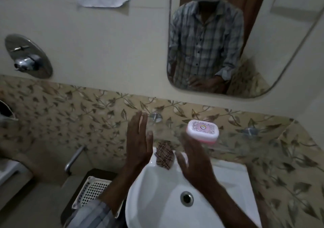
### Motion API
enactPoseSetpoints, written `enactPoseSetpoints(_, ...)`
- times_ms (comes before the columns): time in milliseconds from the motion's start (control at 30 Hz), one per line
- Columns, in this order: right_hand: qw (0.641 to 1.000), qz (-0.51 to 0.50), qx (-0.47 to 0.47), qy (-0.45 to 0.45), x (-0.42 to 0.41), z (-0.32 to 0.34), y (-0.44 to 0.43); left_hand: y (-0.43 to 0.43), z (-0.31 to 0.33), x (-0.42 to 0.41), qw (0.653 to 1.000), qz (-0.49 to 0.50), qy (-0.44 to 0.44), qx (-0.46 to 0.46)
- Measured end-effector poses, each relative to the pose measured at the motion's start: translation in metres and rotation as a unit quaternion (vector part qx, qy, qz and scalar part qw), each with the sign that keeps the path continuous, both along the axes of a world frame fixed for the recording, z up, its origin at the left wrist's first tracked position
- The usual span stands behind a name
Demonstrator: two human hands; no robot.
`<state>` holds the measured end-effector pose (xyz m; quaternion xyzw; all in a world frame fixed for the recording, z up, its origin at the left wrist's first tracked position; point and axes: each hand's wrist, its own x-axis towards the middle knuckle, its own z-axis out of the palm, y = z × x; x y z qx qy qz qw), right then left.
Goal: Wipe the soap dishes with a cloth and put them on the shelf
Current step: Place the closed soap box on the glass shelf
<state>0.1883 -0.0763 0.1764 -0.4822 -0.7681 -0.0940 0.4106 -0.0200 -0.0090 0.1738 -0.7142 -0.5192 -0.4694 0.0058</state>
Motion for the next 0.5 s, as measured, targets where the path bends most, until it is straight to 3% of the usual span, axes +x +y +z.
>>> enactPoseSetpoints(100, 0.987, 0.066, -0.146, -0.013, -0.031, -0.065, -0.008, -0.042, -0.050, -0.009, 0.998, -0.002, -0.063, -0.022)
enactPoseSetpoints(267, 0.916, -0.048, -0.390, 0.078, -0.049, -0.136, 0.064, -0.068, -0.129, -0.005, 0.989, -0.014, -0.066, -0.131)
enactPoseSetpoints(400, 0.885, -0.085, -0.450, 0.083, -0.049, -0.156, 0.126, -0.070, -0.155, -0.001, 0.978, 0.004, -0.078, -0.194)
enactPoseSetpoints(500, 0.915, -0.053, -0.400, 0.012, -0.048, -0.167, 0.134, -0.062, -0.163, 0.002, 0.955, 0.030, -0.130, -0.266)
